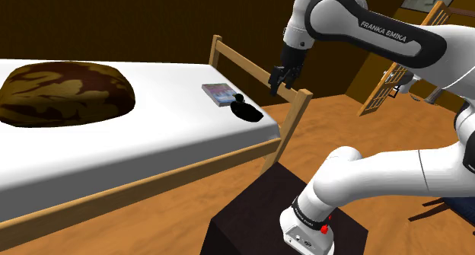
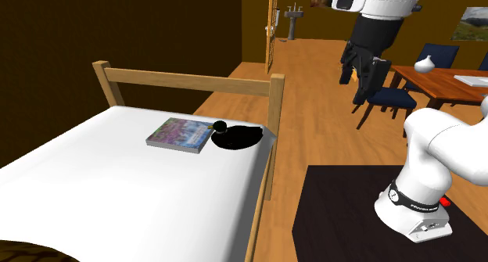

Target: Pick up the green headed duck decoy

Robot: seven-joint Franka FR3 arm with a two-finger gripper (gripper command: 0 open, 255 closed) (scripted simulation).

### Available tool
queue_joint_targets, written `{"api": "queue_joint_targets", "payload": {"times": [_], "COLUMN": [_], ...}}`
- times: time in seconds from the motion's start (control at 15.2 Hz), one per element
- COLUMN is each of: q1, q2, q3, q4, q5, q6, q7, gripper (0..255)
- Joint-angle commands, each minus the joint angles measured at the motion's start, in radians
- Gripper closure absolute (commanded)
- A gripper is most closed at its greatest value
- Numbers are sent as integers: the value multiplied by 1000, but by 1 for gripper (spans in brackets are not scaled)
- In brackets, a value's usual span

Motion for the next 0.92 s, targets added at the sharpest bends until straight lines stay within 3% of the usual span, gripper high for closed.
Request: {"api": "queue_joint_targets", "payload": {"times": [0.0, 0.86], "q1": [0, -52], "q2": [0, 334], "q3": [0, -155], "q4": [0, 13], "q5": [0, -61], "q6": [0, 366], "q7": [0, -106], "gripper": [0, 0]}}
